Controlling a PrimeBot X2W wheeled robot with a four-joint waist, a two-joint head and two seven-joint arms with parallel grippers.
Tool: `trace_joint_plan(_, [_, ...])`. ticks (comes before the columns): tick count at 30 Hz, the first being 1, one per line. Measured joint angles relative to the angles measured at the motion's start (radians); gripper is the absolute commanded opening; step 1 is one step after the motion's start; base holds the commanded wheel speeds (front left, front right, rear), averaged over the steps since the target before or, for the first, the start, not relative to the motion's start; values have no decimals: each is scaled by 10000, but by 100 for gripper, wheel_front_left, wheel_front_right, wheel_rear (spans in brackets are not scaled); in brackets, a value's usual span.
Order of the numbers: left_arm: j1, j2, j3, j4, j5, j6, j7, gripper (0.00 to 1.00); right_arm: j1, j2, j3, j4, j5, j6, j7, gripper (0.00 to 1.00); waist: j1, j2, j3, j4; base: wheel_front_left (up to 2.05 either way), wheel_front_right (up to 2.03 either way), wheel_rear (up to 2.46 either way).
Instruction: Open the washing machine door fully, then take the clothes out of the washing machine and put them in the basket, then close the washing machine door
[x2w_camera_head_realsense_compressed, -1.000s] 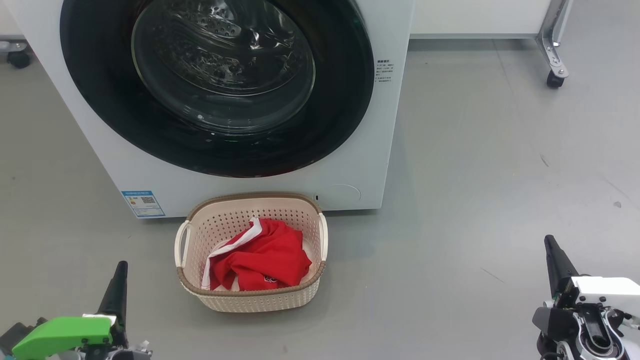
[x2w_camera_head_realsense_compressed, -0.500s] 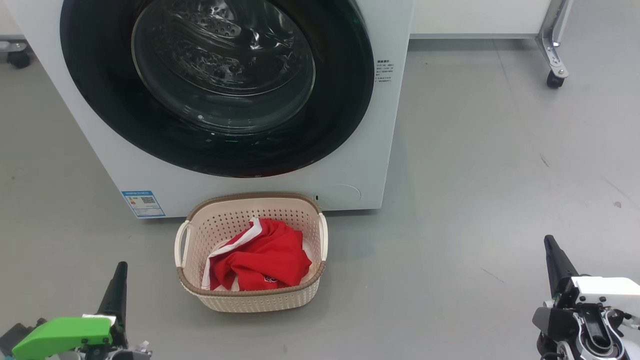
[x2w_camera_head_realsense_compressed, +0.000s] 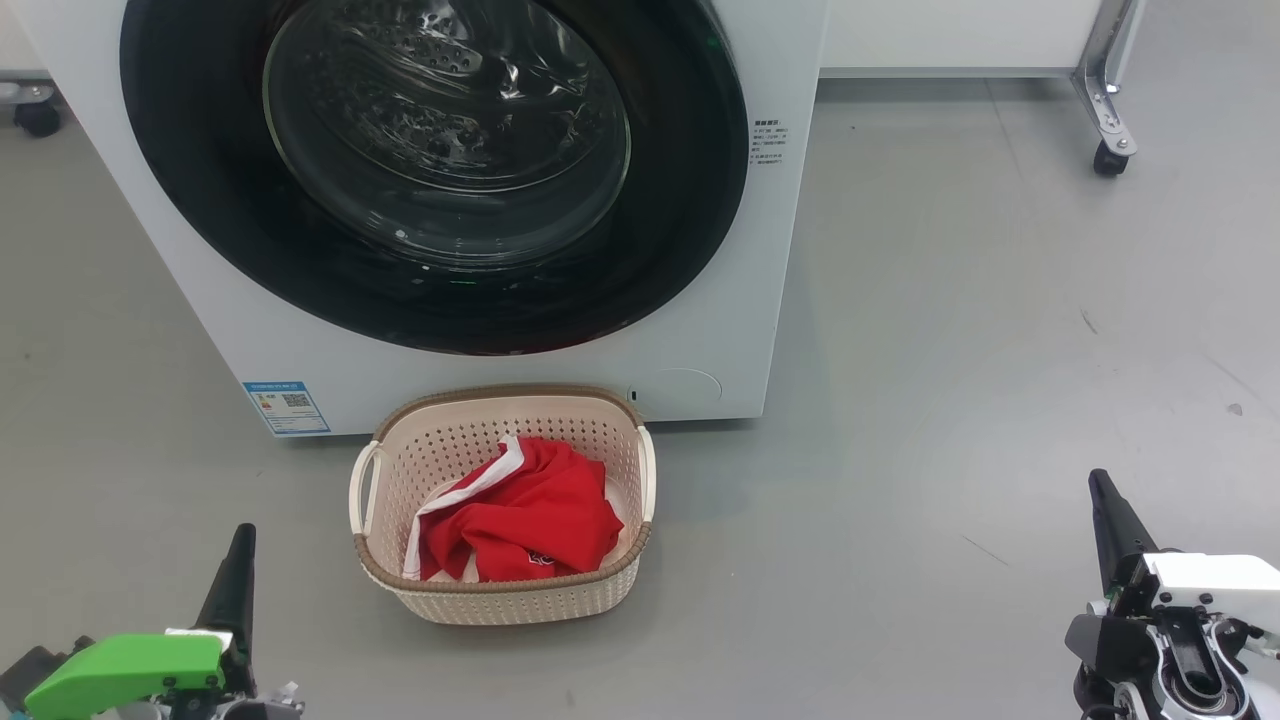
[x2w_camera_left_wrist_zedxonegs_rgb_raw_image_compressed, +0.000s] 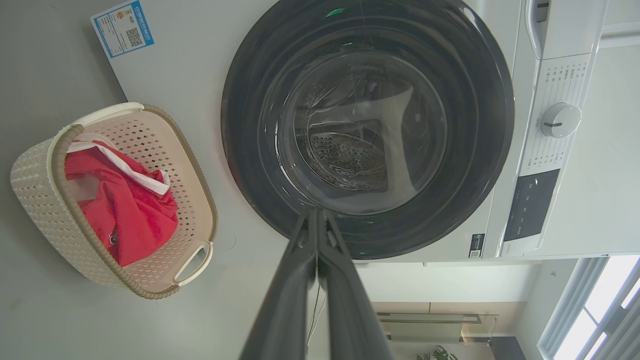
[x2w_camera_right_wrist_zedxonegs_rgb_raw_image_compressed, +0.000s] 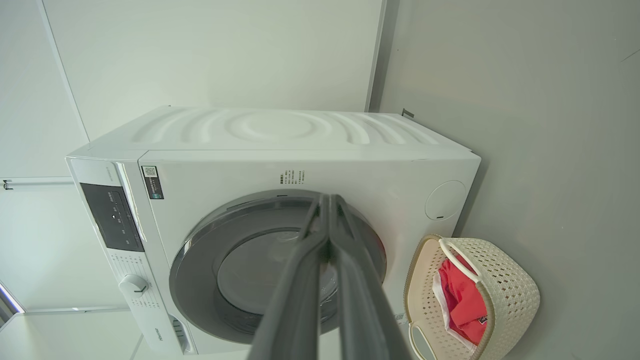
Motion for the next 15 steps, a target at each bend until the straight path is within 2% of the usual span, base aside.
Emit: trace_joint_plan(15, [-20,-4,15,17,2,0,0,0,-3,0,-15,0,0,0,0,0,0,0,0,0,0,0,0])
